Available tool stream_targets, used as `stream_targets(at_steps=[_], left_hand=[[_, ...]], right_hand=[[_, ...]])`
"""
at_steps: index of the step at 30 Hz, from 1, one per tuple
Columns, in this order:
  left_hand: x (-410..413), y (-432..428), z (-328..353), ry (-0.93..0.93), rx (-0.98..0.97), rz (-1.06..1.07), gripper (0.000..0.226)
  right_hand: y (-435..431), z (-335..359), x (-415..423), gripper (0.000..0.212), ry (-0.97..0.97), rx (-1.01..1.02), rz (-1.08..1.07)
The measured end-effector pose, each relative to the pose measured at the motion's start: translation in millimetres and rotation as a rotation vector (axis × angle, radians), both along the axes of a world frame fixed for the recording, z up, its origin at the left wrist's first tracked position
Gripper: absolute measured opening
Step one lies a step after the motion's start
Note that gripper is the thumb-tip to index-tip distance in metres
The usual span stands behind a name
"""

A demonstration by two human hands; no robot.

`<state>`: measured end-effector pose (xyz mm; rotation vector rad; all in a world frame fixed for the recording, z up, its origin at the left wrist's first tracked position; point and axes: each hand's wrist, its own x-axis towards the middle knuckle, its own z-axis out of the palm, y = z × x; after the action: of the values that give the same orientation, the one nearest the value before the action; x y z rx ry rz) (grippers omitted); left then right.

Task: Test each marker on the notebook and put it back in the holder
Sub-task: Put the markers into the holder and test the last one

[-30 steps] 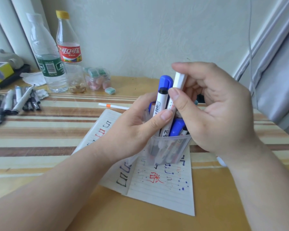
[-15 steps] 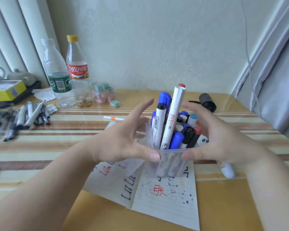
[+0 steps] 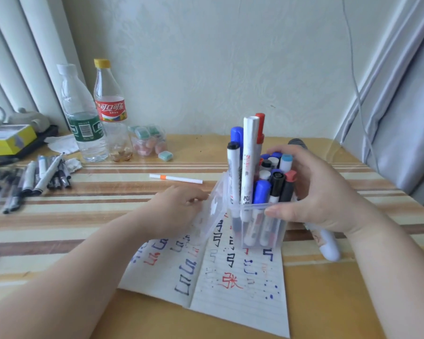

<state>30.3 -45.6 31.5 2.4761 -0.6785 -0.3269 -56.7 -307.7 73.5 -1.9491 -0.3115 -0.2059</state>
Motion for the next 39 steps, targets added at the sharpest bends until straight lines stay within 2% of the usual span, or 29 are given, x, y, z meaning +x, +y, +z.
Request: stream_targets(at_steps=[2, 4, 9, 12, 14, 18, 21, 22, 24, 26, 27, 28, 29, 31, 32, 33, 35, 37, 39], left_hand=[[-4.5, 0.0, -1.9, -0.031, 0.077, 0.008, 0.033], [-8.9, 3.4, -7.7, -0.057, 0.107, 0.051, 0.024], [-17.7, 17.3, -24.6, -0.248, 0.201, 0.13, 0.044], [-21.2, 27.6, -29.9, -0.318, 0.278, 0.2, 0.05], [-22.4, 35.7, -31.4, -0.341, 0.294, 0.218, 0.053], [-22.4, 41.9, -30.4, -0.345, 0.303, 0.177, 0.055], [-18.3, 38.1, -30.6, -0.336, 0.283, 0.106, 0.058], [-17.2, 37.3, -31.2, -0.333, 0.275, 0.078, 0.059], [-15.0, 37.6, -31.2, -0.326, 0.256, 0.034, 0.058], [-12.7, 39.2, -30.9, -0.315, 0.236, 0.006, 0.056], [-12.1, 39.9, -30.7, -0.31, 0.23, -0.006, 0.056], [-11.5, 40.2, -30.2, -0.308, 0.225, -0.015, 0.056], [-10.9, 40.4, -30.0, -0.311, 0.221, -0.02, 0.058], [-9.3, 41.2, -28.8, -0.31, 0.211, -0.021, 0.064], [-8.7, 42.0, -27.5, -0.308, 0.205, -0.016, 0.067], [-7.8, 43.0, -26.7, -0.308, 0.195, -0.007, 0.069], [-7.3, 44.9, -24.3, -0.325, 0.179, 0.021, 0.069], [-7.8, 46.0, -21.9, -0.358, 0.175, 0.046, 0.064], [-8.5, 46.0, -19.5, -0.371, 0.175, 0.062, 0.059]], right_hand=[[-5.3, 3.0, 4.6, 0.092, -0.027, 0.006, -0.026], [-6.9, 5.0, 11.5, 0.09, -0.058, 0.033, -0.071], [1.5, 4.5, 58.4, 0.091, -0.113, -0.028, -0.257], [4.7, 1.1, 89.5, 0.101, -0.072, -0.095, -0.328], [7.8, -4.5, 105.2, 0.097, -0.033, -0.128, -0.362], [6.3, -14.2, 124.5, 0.1, 0.091, -0.021, -0.345], [2.7, -9.5, 124.8, 0.091, 0.163, 0.006, -0.279], [1.0, -7.5, 123.8, 0.094, 0.188, 0.024, -0.25], [-1.5, -4.8, 121.0, 0.114, 0.229, 0.005, -0.217], [0.7, -4.9, 117.6, 0.134, 0.194, -0.109, -0.33], [4.8, -5.8, 113.5, 0.131, 0.117, -0.161, -0.443], [11.2, -8.1, 107.4, 0.12, -0.015, -0.186, -0.564], [19.0, -12.4, 100.5, 0.1, -0.212, -0.2, -0.64], [44.1, -19.7, 86.7, 0.047, -0.614, -0.308, -0.576], [58.6, -23.9, 81.9, 0.022, -0.717, -0.409, -0.461], [72.5, -28.8, 80.6, 0.005, -0.727, -0.521, -0.328], [102.5, -35.0, 83.8, 0.009, -0.468, -0.772, -0.16], [125.4, -42.5, 96.6, 0.016, -0.164, -0.983, -0.13], [141.7, -45.9, 111.4, 0.019, -0.039, -1.096, -0.148]])
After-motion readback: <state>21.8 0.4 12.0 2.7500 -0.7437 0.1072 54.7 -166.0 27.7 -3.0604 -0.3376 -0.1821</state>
